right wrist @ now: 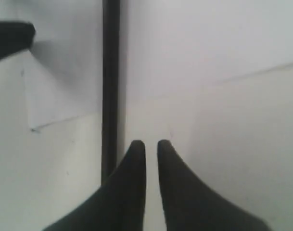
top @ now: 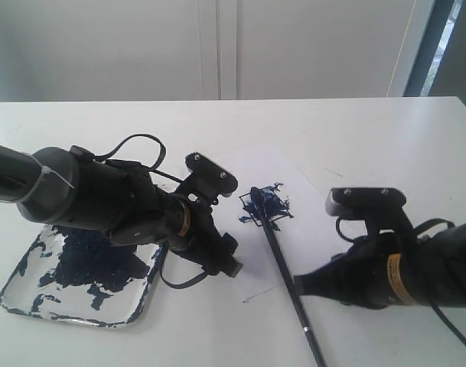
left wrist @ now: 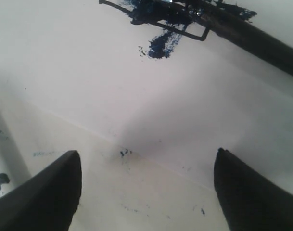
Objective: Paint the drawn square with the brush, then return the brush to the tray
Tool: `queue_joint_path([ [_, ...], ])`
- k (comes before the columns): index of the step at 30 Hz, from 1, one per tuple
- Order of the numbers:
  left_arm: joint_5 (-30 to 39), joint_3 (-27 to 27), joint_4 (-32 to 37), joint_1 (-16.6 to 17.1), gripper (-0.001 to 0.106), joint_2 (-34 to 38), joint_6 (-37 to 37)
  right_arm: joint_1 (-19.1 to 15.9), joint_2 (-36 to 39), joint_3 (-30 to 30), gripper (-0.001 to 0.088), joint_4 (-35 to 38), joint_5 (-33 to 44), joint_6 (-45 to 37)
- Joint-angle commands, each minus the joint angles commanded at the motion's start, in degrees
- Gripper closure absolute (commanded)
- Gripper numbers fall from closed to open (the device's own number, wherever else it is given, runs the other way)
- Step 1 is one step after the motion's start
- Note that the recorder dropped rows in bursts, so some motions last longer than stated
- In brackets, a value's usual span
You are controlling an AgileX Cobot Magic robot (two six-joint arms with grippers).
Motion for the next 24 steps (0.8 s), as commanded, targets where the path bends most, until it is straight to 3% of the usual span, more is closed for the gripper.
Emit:
queue_joint_path([
  [3,0.0,0.0,-0.1,0.0,0.027,0.0,0.0,0.0,-1.0,-3.0,0.0315,0.0,1.2,-7.7],
  [4,0.2,0.0,-0.2,0.0,0.027,0.0,0.0,0.0,-1.1,-4.2,0.0280,0.0,0.5,-11.1],
  [10,1.5,0.0,-0.2,0.0,0.027,0.0,0.0,0.1,-1.3,-8.5,0.0401,0.0,-7.5,-15.3],
  [15,1.8,0.0,-0.2,0.0,0.027,0.0,0.0,0.3,4.7,-5.7,0.0398,0.0,-12.1,-15.2],
  [24,1.4,0.0,-0.2,0.0,0.027,0.0,0.0,4.7,15.9,-5.3,0.0377,0.0,-6.6,-15.2],
])
